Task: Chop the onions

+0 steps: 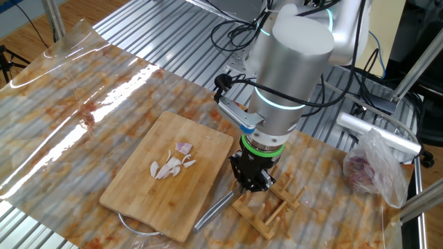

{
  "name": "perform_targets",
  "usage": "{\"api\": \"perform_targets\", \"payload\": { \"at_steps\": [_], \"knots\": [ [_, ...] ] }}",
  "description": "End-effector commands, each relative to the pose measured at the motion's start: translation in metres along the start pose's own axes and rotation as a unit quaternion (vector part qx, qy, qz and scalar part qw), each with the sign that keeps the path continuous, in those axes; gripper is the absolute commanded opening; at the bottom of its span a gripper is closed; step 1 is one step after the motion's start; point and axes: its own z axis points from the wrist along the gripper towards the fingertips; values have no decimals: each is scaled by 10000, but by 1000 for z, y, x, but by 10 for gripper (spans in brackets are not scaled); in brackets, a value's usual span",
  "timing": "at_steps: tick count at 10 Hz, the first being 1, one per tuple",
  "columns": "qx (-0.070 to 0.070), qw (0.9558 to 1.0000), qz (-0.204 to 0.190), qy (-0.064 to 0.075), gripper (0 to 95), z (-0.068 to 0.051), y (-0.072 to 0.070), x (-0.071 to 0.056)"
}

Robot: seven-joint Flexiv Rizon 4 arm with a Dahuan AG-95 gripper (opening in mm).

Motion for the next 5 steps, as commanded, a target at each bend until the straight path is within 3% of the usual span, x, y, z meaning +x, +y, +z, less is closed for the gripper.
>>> {"api": "perform_targets", "payload": {
  "at_steps": [1, 5],
  "knots": [
    [-21, 10000, -7, -6, 0, 2, 1, 0],
    [-33, 10000, -27, -4, 0, 6, 0, 0]
  ]
}}
